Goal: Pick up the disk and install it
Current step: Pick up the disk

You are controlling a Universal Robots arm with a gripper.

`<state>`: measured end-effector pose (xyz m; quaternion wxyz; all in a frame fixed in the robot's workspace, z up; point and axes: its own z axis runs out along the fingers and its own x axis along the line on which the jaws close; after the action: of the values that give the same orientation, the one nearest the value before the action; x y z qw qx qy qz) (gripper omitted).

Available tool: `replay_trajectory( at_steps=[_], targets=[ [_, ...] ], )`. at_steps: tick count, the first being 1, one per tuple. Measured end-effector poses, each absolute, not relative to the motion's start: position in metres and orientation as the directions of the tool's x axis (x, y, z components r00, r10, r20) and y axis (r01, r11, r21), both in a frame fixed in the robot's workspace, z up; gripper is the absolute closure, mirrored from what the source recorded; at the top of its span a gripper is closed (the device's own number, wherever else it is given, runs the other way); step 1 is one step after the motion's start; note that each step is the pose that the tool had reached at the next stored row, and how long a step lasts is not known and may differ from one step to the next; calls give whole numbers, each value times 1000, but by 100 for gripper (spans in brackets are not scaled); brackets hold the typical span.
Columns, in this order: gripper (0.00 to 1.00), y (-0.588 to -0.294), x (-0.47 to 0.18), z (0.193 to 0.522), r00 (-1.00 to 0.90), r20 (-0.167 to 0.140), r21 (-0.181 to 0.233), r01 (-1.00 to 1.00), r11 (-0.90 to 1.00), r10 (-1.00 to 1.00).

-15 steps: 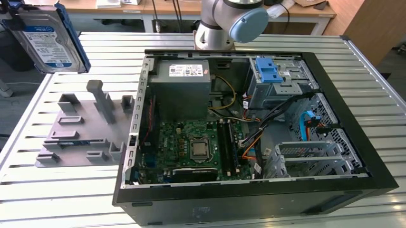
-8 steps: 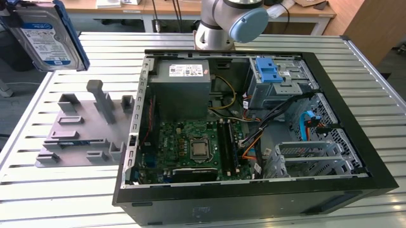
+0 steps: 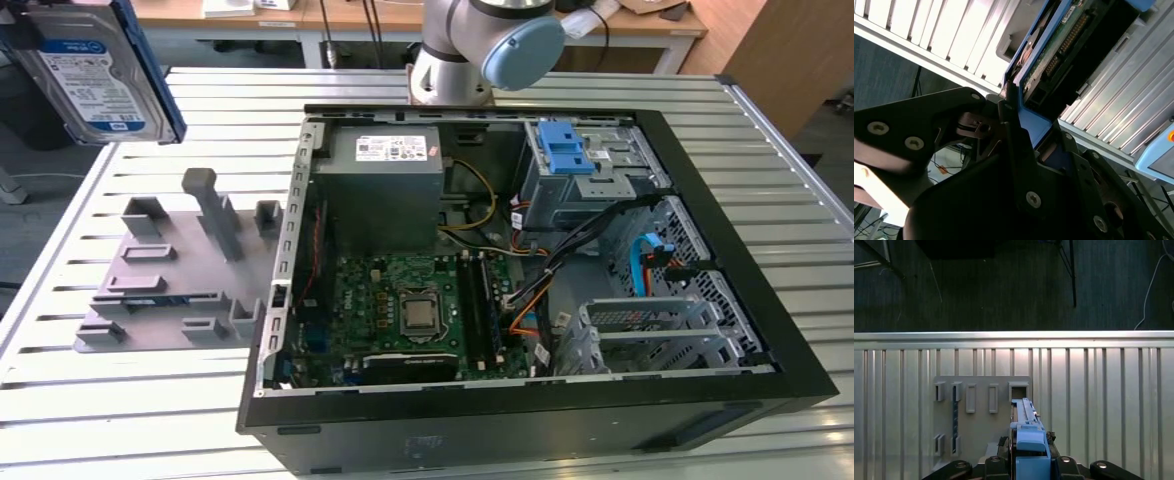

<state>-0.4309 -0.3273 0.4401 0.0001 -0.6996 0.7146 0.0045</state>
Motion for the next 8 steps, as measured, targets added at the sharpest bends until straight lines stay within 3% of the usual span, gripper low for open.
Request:
replay_trajectory(
  at_steps=[8],
  targets=[
    [64, -327, -431, 449, -21, -6, 6, -1000, 21, -1000]
  ],
)
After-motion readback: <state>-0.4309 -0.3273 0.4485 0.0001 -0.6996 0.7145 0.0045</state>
